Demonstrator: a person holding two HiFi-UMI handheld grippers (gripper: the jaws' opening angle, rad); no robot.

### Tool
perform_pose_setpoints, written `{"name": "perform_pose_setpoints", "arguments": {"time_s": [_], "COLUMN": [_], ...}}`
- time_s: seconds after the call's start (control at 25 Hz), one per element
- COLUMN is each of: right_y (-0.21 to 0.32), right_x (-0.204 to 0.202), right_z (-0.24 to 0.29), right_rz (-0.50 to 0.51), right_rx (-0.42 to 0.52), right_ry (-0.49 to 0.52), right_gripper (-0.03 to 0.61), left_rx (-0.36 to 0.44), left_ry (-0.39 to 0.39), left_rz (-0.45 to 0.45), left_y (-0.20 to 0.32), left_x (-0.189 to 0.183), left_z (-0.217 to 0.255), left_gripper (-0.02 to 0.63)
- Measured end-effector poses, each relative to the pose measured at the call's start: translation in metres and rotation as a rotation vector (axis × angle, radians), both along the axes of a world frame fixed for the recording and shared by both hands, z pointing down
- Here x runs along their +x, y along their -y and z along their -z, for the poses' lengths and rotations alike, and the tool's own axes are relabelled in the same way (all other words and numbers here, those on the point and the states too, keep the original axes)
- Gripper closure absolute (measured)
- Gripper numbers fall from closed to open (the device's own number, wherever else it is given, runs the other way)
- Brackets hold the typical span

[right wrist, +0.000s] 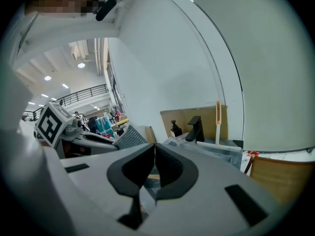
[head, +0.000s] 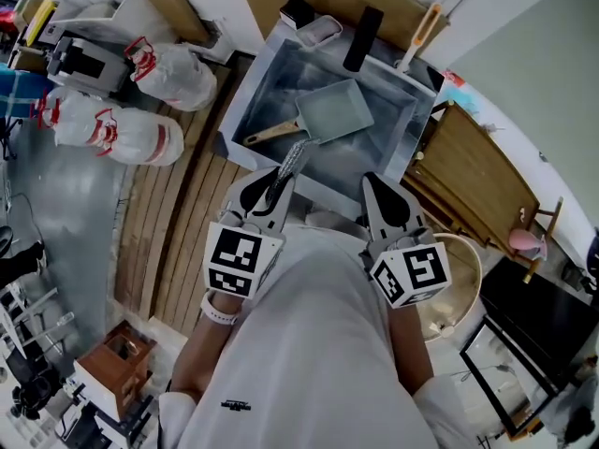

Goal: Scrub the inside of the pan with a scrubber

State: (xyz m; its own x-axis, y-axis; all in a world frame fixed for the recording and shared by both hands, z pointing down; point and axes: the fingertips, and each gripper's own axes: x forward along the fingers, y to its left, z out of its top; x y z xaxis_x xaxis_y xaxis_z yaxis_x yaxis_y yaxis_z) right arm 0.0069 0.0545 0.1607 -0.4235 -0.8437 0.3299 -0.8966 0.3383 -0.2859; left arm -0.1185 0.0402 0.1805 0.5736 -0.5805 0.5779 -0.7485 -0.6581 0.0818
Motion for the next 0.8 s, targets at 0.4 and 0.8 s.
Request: {"name": "perform_pose_setpoints", "arguments": {"time_s": [0.4,0.8], "right_y": [0.021,0.062], "right_x": [0.021,0.036], "right_z": [-0.013,-0.045], "right_rz": [-0.038,-0.081], "right_rx": [-0.021,-0.089], "right_ry": [0.011,-0.007], "right_gripper": [0.572,0.572], "left_rx": [-0.026,-0.109], "left_ry": [0.026,0.055], "left_rz": [-0.068,-0.124], "left_y": [0.027,0.078], "left_x": [0.030,0.052], "left_z": [-0.014,-0.064], "left_gripper": [0.549,0.549]}}
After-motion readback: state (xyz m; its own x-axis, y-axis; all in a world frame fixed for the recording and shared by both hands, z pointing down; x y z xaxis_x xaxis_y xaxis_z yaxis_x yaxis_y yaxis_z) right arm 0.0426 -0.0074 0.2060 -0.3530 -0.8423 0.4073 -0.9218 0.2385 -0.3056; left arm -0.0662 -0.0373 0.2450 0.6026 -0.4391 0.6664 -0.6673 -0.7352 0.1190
